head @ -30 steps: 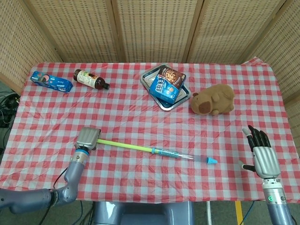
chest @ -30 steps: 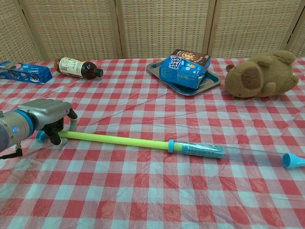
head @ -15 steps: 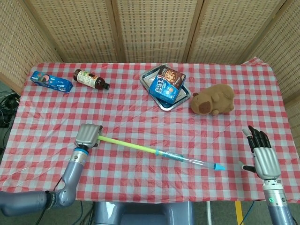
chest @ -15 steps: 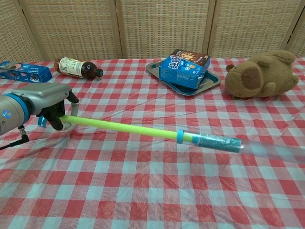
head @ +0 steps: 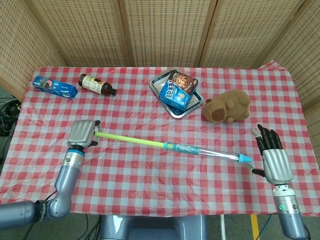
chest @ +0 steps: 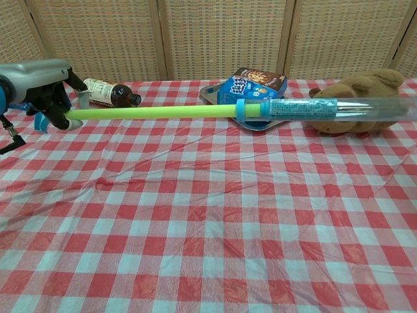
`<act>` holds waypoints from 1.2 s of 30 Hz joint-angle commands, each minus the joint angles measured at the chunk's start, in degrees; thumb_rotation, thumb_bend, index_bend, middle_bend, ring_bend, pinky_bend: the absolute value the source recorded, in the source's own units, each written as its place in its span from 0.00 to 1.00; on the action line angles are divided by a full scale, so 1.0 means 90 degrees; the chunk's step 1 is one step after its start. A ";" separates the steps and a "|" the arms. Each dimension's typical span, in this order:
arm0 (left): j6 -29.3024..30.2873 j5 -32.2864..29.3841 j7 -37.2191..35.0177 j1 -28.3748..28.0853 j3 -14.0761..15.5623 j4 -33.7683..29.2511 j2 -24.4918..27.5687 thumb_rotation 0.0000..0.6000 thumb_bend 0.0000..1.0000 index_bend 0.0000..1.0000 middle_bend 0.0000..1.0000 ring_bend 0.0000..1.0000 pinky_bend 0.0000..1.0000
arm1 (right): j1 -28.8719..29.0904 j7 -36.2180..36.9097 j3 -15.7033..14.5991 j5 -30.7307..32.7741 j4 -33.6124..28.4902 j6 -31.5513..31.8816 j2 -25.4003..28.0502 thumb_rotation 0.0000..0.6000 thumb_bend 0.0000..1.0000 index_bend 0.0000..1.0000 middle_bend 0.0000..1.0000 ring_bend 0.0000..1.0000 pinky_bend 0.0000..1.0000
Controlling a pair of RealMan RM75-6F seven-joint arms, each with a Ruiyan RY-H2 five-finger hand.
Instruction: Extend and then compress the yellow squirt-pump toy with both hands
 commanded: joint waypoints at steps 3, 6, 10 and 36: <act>-0.0041 -0.0588 0.0284 -0.0212 -0.0164 -0.0140 0.0319 1.00 0.60 0.87 0.95 0.88 0.76 | 0.0295 -0.0768 0.0204 0.0236 -0.0626 -0.0299 0.0056 1.00 0.14 0.07 0.00 0.00 0.00; -0.0043 -0.0894 0.0583 -0.0363 -0.0150 -0.0189 0.0525 1.00 0.60 0.87 0.95 0.88 0.76 | 0.0389 -0.1074 0.0244 0.0423 -0.0778 -0.0451 0.0048 1.00 0.14 0.07 0.00 0.00 0.00; 0.0110 -0.1278 0.0956 -0.0552 -0.0141 -0.0260 0.0713 1.00 0.61 0.87 0.95 0.88 0.76 | 0.0469 -0.1225 0.0286 0.0649 -0.0801 -0.0578 -0.0003 1.00 0.14 0.07 0.00 0.00 0.00; 0.0379 -0.2123 0.1001 -0.1034 -0.0073 -0.0275 0.0763 1.00 0.61 0.87 0.95 0.88 0.76 | 0.0803 -0.1711 0.0491 0.1197 -0.0498 -0.0571 -0.0558 1.00 0.14 0.27 0.72 0.69 0.22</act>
